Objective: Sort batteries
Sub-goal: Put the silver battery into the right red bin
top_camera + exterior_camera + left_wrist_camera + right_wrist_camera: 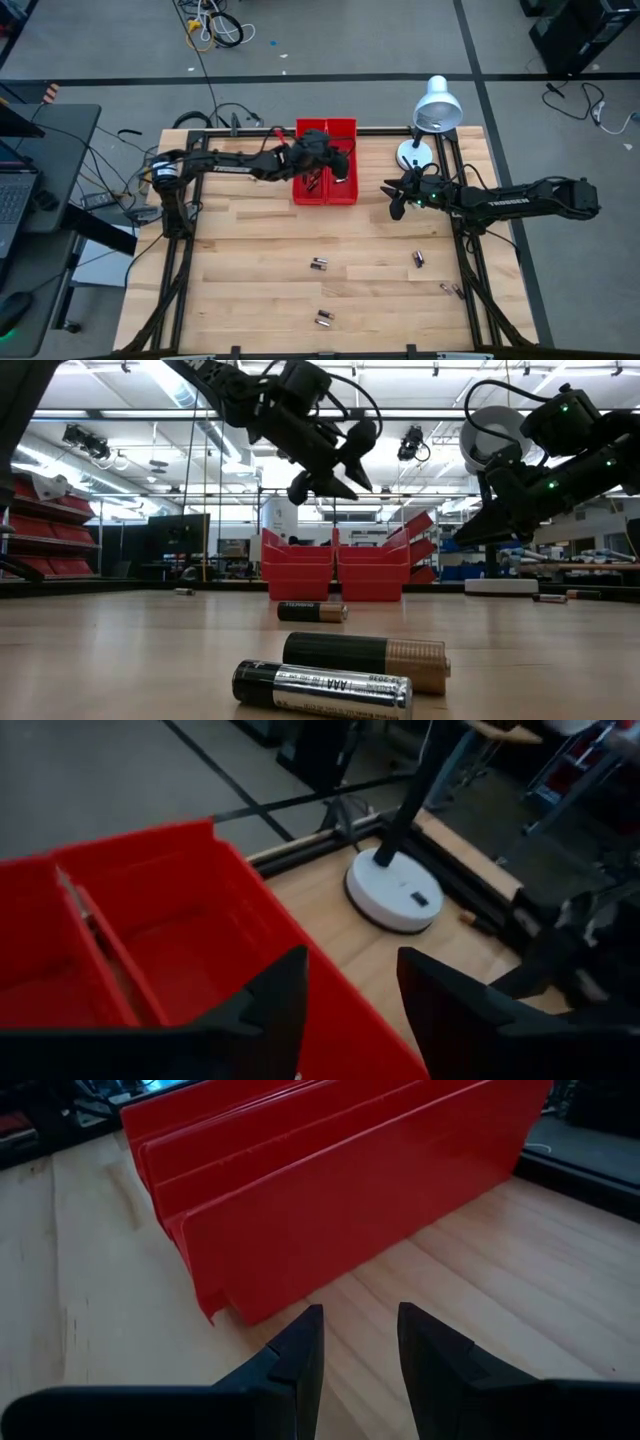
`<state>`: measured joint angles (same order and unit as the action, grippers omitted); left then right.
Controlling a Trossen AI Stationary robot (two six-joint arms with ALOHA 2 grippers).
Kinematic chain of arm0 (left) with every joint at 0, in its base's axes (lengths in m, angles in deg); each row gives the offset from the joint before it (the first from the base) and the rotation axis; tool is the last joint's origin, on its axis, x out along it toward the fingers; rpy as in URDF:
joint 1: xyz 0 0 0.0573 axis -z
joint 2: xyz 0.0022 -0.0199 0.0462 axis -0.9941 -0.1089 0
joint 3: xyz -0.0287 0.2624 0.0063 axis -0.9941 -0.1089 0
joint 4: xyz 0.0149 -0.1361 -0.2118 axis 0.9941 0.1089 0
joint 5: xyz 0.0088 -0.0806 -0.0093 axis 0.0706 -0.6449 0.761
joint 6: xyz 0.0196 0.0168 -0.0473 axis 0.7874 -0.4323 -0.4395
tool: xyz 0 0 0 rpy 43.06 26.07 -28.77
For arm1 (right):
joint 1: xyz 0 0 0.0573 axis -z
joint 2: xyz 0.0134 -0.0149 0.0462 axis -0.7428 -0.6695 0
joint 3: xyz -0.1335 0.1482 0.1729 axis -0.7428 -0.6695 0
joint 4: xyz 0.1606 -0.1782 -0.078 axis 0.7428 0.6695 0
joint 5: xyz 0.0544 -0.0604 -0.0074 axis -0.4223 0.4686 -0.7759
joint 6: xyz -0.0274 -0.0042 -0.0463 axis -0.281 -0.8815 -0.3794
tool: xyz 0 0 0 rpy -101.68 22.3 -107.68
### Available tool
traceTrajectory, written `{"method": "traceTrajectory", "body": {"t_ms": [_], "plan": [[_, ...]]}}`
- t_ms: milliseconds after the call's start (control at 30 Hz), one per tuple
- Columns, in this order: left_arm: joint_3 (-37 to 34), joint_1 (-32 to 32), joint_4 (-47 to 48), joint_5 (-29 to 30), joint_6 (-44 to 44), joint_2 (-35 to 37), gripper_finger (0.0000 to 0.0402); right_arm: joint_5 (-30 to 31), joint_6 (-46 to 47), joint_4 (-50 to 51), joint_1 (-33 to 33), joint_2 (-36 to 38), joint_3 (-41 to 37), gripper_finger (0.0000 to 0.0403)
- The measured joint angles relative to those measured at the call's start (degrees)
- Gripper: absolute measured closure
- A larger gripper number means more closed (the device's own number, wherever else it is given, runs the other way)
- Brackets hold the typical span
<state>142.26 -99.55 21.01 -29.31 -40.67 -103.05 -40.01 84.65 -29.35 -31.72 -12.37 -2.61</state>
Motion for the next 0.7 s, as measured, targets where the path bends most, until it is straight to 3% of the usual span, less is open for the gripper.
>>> {"method": "traceTrajectory", "body": {"t_ms": [233,467,700], "plan": [[0.0,-0.1,12.3,-0.1,4.5,8.4,0.0229,0.0,0.3,-0.1,0.0,0.0,0.0,0.0286],[0.0,-0.2,27.4,13.1,4.2,15.5,0.0229,0.0,0.3,-0.2,0.0,0.0,0.0,0.0286],[0.0,-0.9,44.8,23.0,-9.7,16.1,0.0229,0.0,0.4,-0.2,0.0,0.0,0.0,0.0286]]}}
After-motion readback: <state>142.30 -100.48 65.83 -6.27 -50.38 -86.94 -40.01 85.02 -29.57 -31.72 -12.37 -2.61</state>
